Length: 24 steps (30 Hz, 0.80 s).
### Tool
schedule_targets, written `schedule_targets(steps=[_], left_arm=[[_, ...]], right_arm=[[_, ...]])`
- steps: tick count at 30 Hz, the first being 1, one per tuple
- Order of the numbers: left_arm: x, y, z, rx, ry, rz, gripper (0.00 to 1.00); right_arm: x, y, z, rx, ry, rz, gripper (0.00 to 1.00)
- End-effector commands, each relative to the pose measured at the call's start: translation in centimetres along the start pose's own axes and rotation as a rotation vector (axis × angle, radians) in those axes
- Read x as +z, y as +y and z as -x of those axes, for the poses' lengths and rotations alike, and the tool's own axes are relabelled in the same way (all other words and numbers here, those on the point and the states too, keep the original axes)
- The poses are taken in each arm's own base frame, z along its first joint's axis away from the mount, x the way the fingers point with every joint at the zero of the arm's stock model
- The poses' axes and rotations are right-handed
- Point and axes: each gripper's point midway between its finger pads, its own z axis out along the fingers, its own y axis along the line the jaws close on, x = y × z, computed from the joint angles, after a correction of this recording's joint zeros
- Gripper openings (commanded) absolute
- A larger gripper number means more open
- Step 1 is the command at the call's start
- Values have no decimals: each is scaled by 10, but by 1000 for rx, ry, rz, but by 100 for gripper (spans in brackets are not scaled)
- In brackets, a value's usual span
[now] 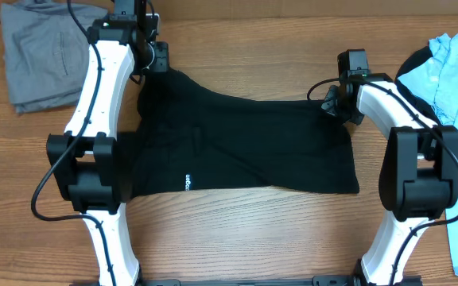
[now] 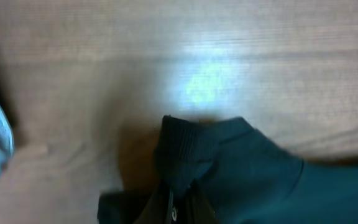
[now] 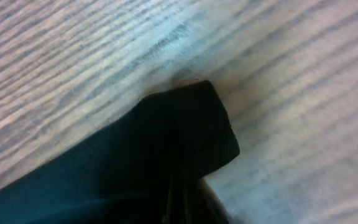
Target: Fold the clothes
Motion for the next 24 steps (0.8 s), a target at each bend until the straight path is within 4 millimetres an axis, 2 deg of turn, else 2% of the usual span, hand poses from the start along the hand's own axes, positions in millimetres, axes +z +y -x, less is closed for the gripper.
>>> schedule_targets(steps=[1,5,10,16,24], left_arm=[[-25,-5,-4,-49,-3,-5,4],[-45,-2,-25,-108,62,19,4],[-70,13,-54,-146,146,120,4],[-79,19,-91,-146,296,157,4],[-94,42,-120,-160,411,298,4]], right_arm=[[-43,0,26,57,-96,31,4],[-57,-7,18,78,-72,16,4],[-68,-16,6,107,-30,-8,4],[-74,-27,-13,142,42,-48,4],[-86,-37,-30,148,101,-84,4]])
